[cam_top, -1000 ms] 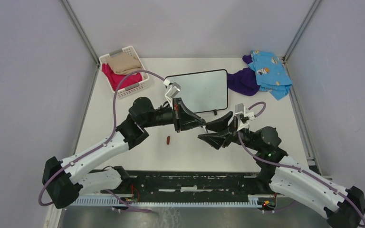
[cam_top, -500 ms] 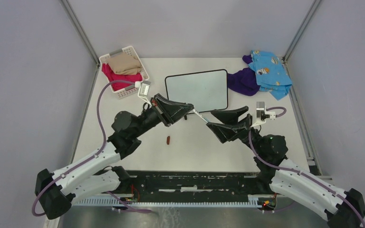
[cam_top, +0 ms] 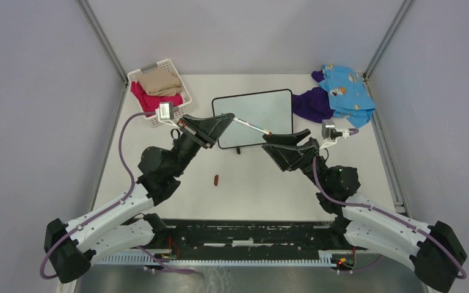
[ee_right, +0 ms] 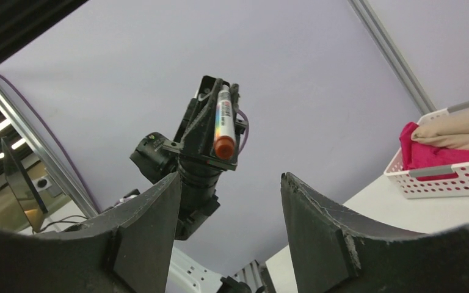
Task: Write a sentence on the whiteboard
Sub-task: Adjust the whiteboard marker.
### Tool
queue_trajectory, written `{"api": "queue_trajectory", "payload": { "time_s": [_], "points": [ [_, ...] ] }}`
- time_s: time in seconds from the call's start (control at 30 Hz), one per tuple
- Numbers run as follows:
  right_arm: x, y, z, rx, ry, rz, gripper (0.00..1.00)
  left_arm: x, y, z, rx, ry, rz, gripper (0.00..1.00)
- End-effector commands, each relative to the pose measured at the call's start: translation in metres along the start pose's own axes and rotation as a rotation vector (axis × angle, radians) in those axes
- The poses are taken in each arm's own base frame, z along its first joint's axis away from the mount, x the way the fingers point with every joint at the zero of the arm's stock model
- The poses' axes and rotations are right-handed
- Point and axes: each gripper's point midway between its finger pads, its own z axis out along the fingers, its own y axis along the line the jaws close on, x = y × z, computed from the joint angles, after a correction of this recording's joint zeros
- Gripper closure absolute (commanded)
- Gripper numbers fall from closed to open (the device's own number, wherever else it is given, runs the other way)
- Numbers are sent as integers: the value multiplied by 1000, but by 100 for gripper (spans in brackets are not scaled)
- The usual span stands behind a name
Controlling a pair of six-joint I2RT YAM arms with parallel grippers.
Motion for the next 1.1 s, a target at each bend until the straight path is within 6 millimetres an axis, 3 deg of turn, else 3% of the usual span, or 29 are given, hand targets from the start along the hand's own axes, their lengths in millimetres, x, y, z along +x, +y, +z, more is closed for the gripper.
{"api": "queue_trajectory", "payload": {
  "time_s": [0.0, 0.27, 0.67, 0.9, 1.07],
  "points": [
    [-39, 41, 15, -129, -126, 38, 34, -15, -5, 6, -8, -79, -51, 98],
    [-41, 34, 25, -98, -141, 55, 36, -13, 14, 7, -98, -95, -17, 98],
    [-40, 23, 40, -57, -139, 97, 43, -3, 14, 10, -121, -87, 33, 98],
    [-35, 21, 42, -57, -120, 103, 61, 2, 15, 10, -123, -74, 38, 98],
    [-36, 21, 42, -54, -123, 104, 62, 5, 17, 11, -127, -67, 39, 98]
  ]
}}
